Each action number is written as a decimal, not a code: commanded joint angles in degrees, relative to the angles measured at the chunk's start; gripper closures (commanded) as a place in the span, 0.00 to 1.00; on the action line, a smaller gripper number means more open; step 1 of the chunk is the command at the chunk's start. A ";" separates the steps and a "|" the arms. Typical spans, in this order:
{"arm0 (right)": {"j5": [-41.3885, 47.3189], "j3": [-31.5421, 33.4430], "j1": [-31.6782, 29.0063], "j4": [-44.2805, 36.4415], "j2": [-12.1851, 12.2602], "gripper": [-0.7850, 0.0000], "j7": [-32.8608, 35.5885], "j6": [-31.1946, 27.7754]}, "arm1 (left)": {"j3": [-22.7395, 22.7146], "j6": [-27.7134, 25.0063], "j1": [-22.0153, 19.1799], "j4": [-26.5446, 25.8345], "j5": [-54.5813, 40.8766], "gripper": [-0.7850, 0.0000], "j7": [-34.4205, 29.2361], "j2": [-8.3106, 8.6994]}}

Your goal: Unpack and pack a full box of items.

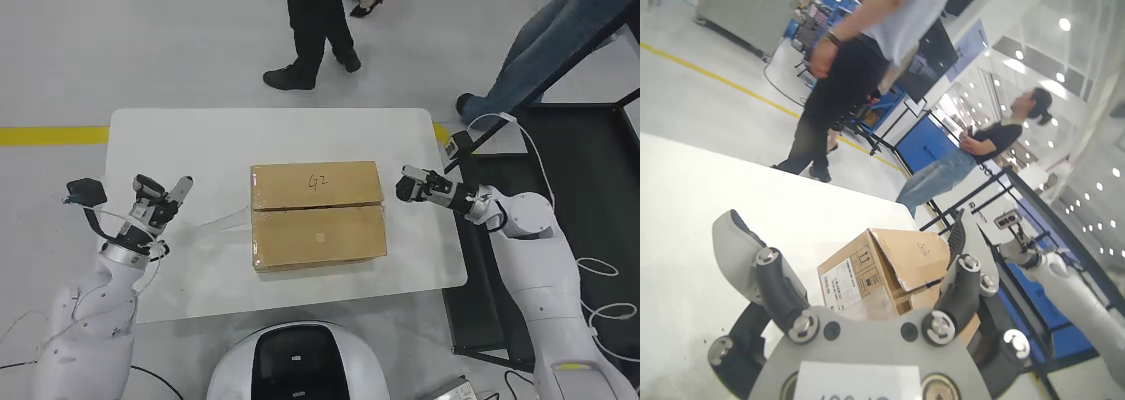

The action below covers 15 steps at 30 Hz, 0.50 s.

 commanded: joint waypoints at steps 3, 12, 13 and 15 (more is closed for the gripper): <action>-4.72 -1.14 1.37 0.09 0.58 0.00 5.50 -0.99 | -0.45 -8.99 -1.37 1.41 0.18 0.00 -4.45 0.72; -7.55 -4.04 5.37 3.61 1.06 0.00 11.28 -0.95 | 0.86 -14.06 -8.82 10.79 -12.61 0.00 -20.47 2.28; -7.55 -4.04 5.37 3.61 1.06 0.00 11.28 -0.95 | 1.16 -13.47 -9.86 11.83 -15.37 0.00 -22.61 2.42; -7.55 -4.04 5.37 3.61 1.06 0.00 11.28 -0.95 | 1.34 -12.40 -11.19 13.25 -18.73 0.00 -25.47 2.65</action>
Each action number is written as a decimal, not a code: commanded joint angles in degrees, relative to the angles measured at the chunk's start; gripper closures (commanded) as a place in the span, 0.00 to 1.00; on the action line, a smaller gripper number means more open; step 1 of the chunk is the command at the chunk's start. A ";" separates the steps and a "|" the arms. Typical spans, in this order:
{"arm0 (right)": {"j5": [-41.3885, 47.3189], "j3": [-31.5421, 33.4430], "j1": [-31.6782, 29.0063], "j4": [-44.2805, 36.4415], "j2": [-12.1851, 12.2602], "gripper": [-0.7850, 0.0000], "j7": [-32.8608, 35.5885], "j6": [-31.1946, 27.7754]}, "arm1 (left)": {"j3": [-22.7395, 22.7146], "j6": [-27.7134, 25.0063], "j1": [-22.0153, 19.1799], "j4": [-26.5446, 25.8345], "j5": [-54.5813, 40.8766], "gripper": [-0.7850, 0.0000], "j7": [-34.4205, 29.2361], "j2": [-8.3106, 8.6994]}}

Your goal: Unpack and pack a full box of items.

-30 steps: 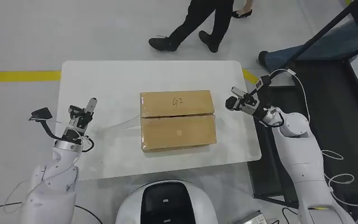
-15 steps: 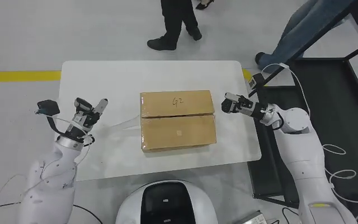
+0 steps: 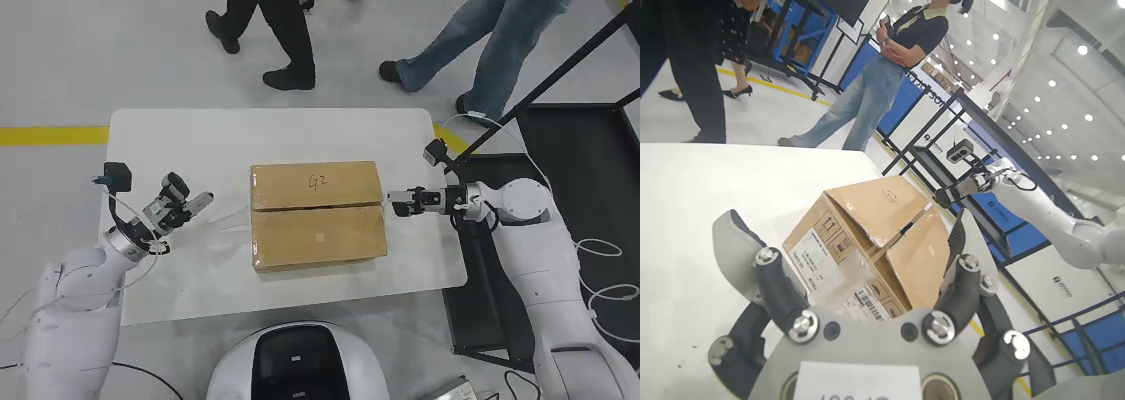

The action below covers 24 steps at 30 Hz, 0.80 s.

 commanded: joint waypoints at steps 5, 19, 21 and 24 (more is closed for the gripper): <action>-0.01 0.01 -0.02 -0.02 0.00 0.00 -0.01 -0.01 | 0.02 0.37 -0.42 0.48 -1.41 0.00 -1.09 0.07; -0.01 0.01 -0.02 -0.02 0.00 0.00 -0.01 -0.01 | 4.78 4.51 -4.41 2.63 -10.85 0.00 -12.05 0.40; -0.01 0.01 -0.02 -0.02 0.00 0.00 -0.01 -0.01 | 6.22 5.56 -7.68 5.86 -20.04 0.00 -19.91 0.63; -0.01 0.01 -0.02 -0.02 0.00 0.00 -0.01 -0.01 | 7.86 6.71 -13.02 11.85 -25.85 0.00 -29.62 1.04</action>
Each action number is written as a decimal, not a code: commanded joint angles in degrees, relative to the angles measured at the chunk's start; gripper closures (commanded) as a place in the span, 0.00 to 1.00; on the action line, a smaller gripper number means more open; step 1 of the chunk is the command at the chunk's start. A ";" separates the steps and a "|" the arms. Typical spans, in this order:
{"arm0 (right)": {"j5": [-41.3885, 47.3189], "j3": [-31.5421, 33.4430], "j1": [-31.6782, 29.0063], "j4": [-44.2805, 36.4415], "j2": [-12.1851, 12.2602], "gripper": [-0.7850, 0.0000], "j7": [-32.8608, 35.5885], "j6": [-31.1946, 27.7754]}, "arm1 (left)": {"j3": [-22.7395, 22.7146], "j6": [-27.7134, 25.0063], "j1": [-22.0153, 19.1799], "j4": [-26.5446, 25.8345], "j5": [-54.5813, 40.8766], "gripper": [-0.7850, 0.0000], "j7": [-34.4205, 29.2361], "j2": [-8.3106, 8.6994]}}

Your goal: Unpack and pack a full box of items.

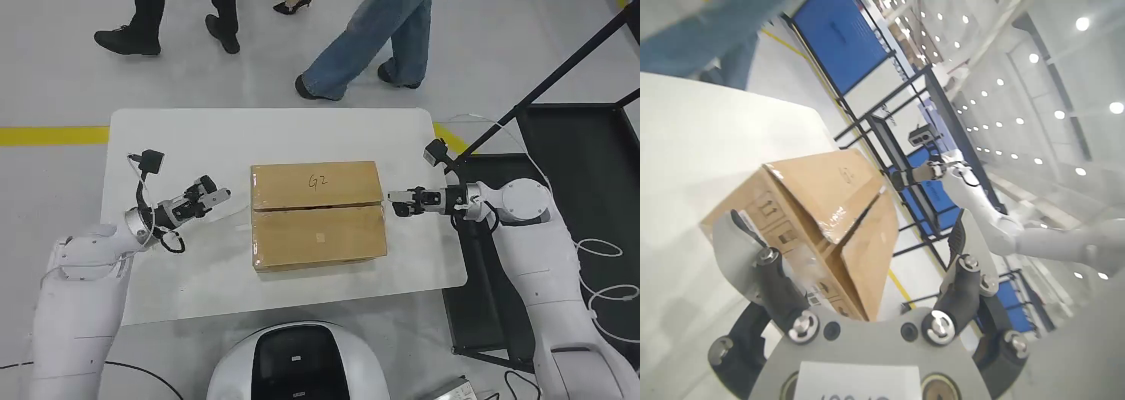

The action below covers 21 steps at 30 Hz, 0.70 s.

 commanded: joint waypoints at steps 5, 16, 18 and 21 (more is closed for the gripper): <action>0.00 0.00 0.00 0.00 0.00 0.00 0.00 0.00 | 3.72 1.18 -7.70 10.23 -4.56 0.00 -8.33 0.02; 0.00 0.00 0.00 0.00 0.00 0.00 0.00 0.00 | 4.58 2.05 -9.08 12.28 -6.92 0.00 -9.37 -0.04; 0.00 0.00 0.00 0.00 0.00 0.00 0.00 0.00 | 4.58 2.05 -9.08 12.28 -6.92 0.00 -9.37 -0.04; 0.00 0.00 0.00 0.00 0.00 0.00 0.00 0.00 | 4.58 2.05 -9.08 12.28 -6.92 0.00 -9.37 -0.04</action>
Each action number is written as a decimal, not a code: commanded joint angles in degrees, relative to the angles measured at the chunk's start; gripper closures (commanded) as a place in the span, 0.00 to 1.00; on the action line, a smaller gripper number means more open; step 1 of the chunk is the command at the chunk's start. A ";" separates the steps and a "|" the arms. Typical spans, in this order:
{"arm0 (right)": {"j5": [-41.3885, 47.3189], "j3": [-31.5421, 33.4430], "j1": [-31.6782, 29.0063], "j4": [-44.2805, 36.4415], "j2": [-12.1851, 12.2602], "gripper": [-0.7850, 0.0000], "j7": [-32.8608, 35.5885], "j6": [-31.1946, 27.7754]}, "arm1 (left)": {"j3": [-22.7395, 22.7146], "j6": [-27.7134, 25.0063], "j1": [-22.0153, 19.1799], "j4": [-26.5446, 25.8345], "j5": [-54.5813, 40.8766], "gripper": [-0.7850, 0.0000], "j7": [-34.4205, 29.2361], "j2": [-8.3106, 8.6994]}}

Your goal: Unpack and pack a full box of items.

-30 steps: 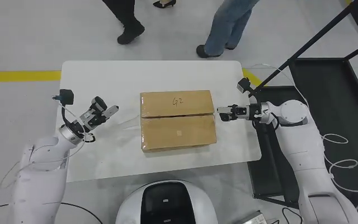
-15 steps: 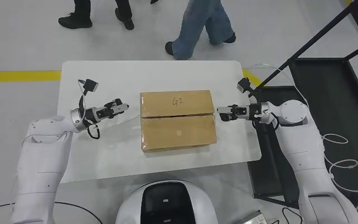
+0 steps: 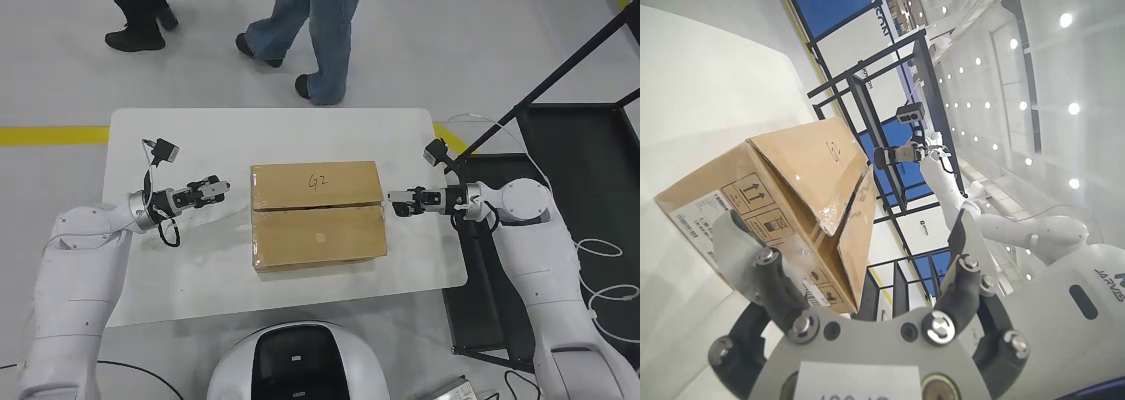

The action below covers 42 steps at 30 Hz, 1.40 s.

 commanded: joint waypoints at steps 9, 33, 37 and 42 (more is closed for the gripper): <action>1.98 -1.87 0.37 2.53 0.07 0.00 1.46 -1.92 | 0.00 0.00 0.00 0.00 0.00 0.00 0.00 0.00; 8.90 -10.85 3.71 5.96 1.18 0.00 3.59 -3.91 | 0.00 0.00 0.00 0.00 0.00 0.00 0.00 0.00; 13.73 -9.71 2.62 3.42 2.43 0.00 5.23 -2.28 | 0.00 0.00 0.00 0.00 0.00 0.00 0.00 0.00; 17.10 -8.40 0.89 -0.67 4.12 0.00 6.84 -0.68 | 0.00 0.00 0.00 0.00 0.00 0.00 0.00 0.00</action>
